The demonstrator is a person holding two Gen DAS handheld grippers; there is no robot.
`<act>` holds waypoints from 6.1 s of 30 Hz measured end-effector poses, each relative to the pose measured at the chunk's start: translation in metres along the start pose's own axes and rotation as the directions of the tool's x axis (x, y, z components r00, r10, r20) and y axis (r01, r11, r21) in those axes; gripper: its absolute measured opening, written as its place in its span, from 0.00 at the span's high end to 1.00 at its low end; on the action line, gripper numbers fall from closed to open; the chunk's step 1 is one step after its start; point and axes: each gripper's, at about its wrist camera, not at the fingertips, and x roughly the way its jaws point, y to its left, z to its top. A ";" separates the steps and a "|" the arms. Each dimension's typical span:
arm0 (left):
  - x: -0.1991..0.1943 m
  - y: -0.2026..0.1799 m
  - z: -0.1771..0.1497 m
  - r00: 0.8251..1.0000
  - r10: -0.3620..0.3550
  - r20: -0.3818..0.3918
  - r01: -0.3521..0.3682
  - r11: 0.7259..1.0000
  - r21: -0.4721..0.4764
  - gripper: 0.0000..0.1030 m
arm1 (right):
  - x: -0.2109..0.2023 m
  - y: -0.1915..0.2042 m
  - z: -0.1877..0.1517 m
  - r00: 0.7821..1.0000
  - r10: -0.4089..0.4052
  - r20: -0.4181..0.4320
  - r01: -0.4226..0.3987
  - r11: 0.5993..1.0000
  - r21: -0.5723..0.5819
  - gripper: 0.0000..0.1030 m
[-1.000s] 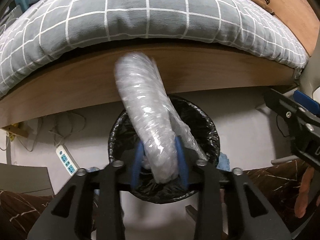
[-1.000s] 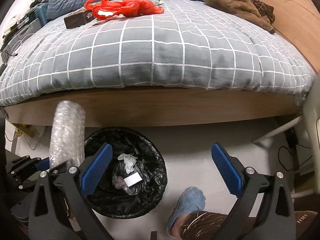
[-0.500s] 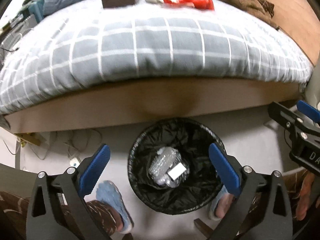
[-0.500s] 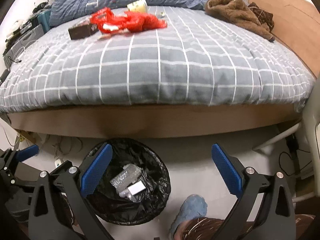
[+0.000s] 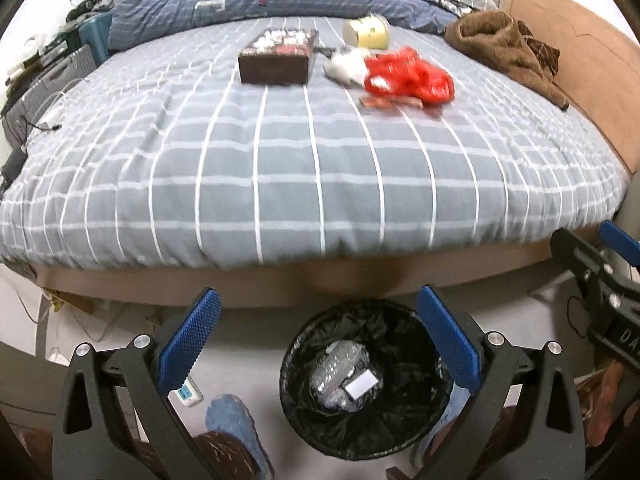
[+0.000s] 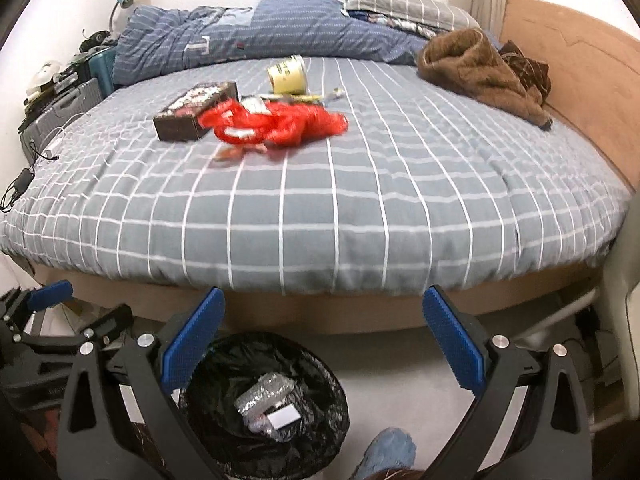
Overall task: Collect trash
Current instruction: 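Raise both empty tools and move back toward the bed, then grasp the brown chocolate box with the left tool while the right tool grasps the red plastic bag, then lift the chocolate box and red bag with both tools and carry them over the bin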
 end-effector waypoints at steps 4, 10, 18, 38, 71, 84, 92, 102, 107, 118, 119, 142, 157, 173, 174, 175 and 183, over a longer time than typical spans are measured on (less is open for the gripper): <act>0.000 0.008 0.022 1.000 0.008 0.029 -0.008 1.000 0.000 0.06 | 0.007 0.002 0.019 1.000 0.006 0.018 -0.006 1.000 -0.007 0.07; 0.012 0.021 0.059 0.999 0.014 0.051 -0.014 1.000 0.004 0.06 | 0.028 0.004 0.042 1.000 0.014 0.021 -0.013 1.000 -0.007 0.07; 0.047 0.035 0.108 0.999 0.011 0.052 -0.010 1.000 -0.009 0.06 | 0.064 0.008 0.078 0.999 0.019 0.027 -0.018 1.000 -0.018 0.07; 0.140 0.044 0.216 0.998 0.042 0.036 -0.041 0.999 -0.015 0.06 | 0.160 0.001 0.167 0.999 0.034 0.031 -0.035 0.998 0.044 0.07; 0.164 0.051 0.228 0.996 0.066 0.064 -0.064 0.997 -0.038 0.14 | 0.206 0.022 0.183 0.988 0.145 -0.046 -0.144 0.989 0.015 0.62; 0.124 0.044 0.219 0.994 0.039 0.101 -0.034 0.998 -0.048 0.14 | 0.174 0.018 0.190 0.996 0.084 -0.003 -0.084 0.996 -0.001 0.62; 0.100 0.047 0.202 0.993 0.033 0.109 -0.027 0.998 -0.052 0.14 | 0.153 0.018 0.179 0.999 0.054 0.006 -0.054 0.999 -0.004 0.62; 0.074 0.045 0.171 0.994 0.026 0.104 -0.020 0.998 -0.065 0.14 | 0.110 0.027 0.159 0.996 0.053 0.068 -0.052 0.998 -0.023 0.62; 0.061 0.041 0.154 0.994 0.025 0.104 -0.018 0.997 -0.070 0.14 | 0.093 0.024 0.148 0.996 0.047 0.074 -0.047 0.999 -0.015 0.62; 0.033 0.034 0.122 0.994 0.007 0.112 0.001 0.997 -0.075 0.14 | 0.063 0.020 0.120 0.997 0.049 0.068 -0.049 0.999 -0.007 0.62; 0.031 0.033 0.118 0.994 0.005 0.112 0.004 0.997 -0.075 0.14 | 0.060 0.020 0.117 0.996 0.052 0.066 -0.052 0.999 -0.004 0.62; -0.011 0.027 0.058 0.996 -0.007 0.094 0.014 0.997 -0.073 0.14 | 0.008 0.021 0.064 0.997 0.052 0.053 -0.051 0.999 -0.010 0.62; -0.024 0.022 0.015 0.999 -0.003 0.053 0.006 0.998 -0.067 0.14 | -0.012 0.024 0.031 0.998 0.052 0.023 -0.052 0.999 -0.016 0.62; -0.033 0.018 -0.022 1.000 -0.003 0.005 0.004 0.997 -0.078 0.14 | -0.024 0.031 -0.002 0.998 0.061 -0.030 -0.062 0.998 -0.016 0.62; -0.033 0.018 -0.024 1.000 -0.003 0.001 0.003 0.997 -0.078 0.14 | -0.024 0.032 -0.005 0.997 0.062 -0.035 -0.062 0.998 -0.017 0.62; -0.033 0.018 -0.028 1.000 -0.002 -0.007 0.001 0.997 -0.079 0.14 | -0.025 0.033 -0.008 0.997 0.062 -0.043 -0.063 0.998 -0.019 0.62; -0.033 0.019 -0.056 0.998 0.004 -0.066 -0.010 0.995 -0.096 0.14 | -0.025 0.037 -0.040 0.992 0.057 -0.111 -0.062 0.997 -0.035 0.62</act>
